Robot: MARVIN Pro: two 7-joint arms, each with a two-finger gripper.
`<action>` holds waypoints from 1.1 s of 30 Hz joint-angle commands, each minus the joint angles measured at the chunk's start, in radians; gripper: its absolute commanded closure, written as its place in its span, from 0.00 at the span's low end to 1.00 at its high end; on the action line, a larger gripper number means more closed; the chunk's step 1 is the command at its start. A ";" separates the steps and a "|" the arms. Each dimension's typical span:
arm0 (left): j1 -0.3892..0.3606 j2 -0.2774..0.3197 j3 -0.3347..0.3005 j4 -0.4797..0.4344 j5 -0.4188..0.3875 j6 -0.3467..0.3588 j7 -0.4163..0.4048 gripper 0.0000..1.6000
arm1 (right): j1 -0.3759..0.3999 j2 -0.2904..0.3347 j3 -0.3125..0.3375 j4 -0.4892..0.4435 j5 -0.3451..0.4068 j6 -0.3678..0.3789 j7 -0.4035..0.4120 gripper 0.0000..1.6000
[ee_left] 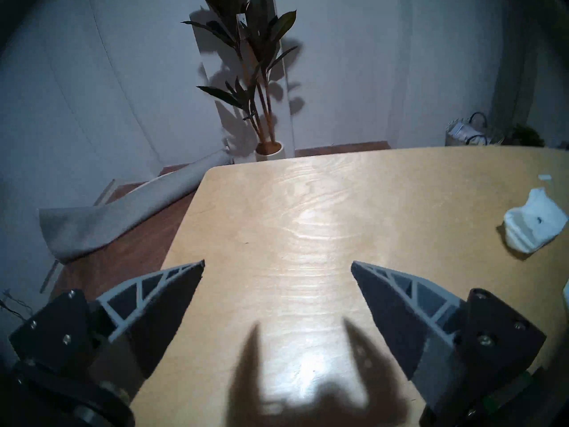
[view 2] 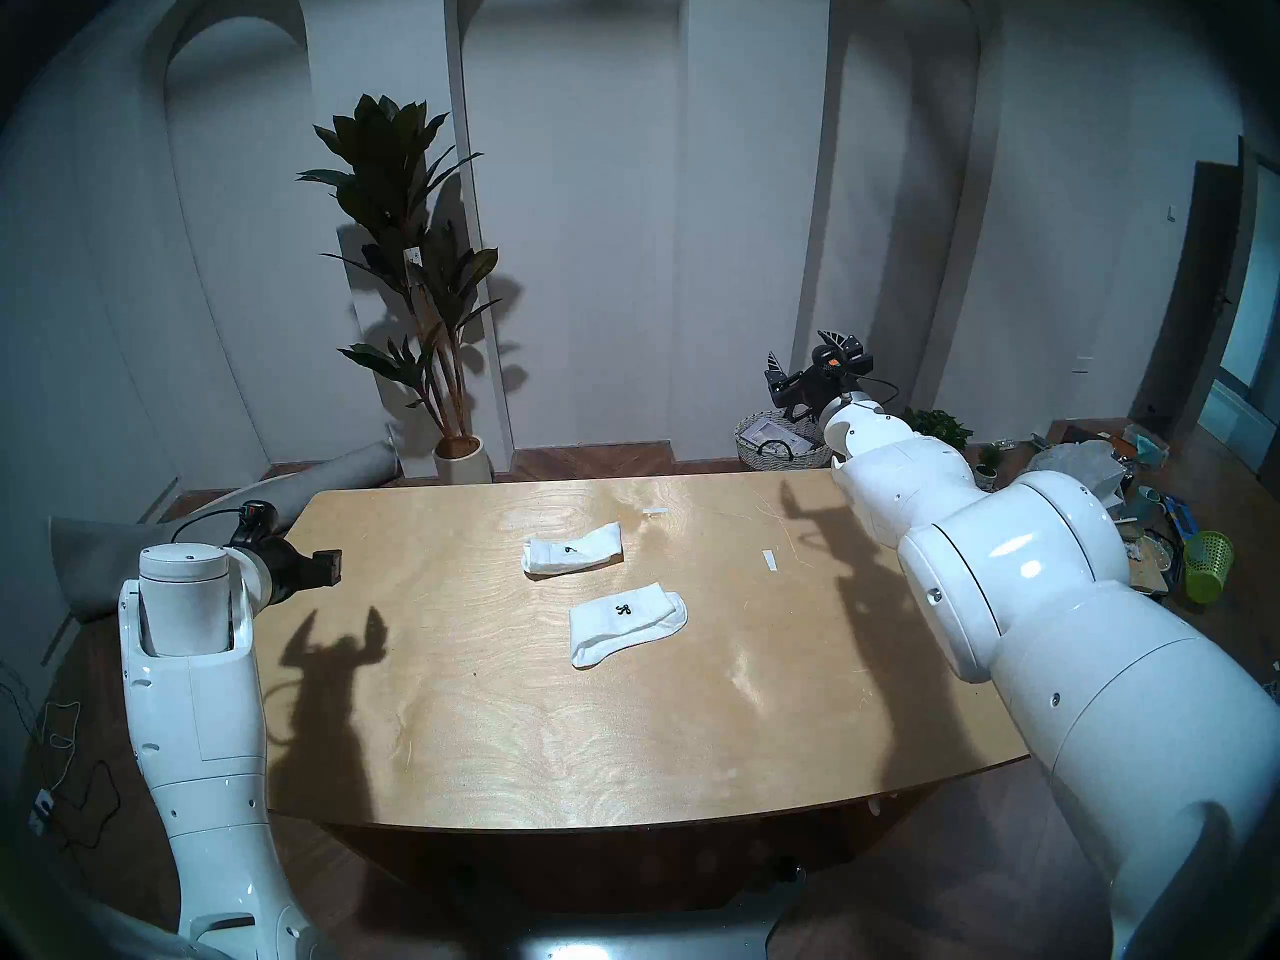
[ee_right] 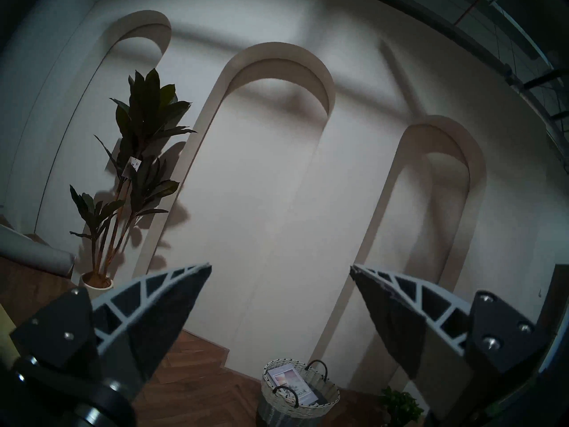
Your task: Fold socks in half once and place them neatly on the table
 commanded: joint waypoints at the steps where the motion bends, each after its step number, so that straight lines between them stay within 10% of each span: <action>1: -0.079 -0.066 -0.020 -0.033 -0.104 -0.018 -0.043 0.00 | 0.020 -0.060 0.050 -0.023 0.055 0.023 0.006 0.00; 33: -0.183 -0.199 0.037 0.137 -0.332 -0.295 -0.022 0.00 | 0.038 -0.099 0.198 -0.016 0.187 0.249 0.143 0.00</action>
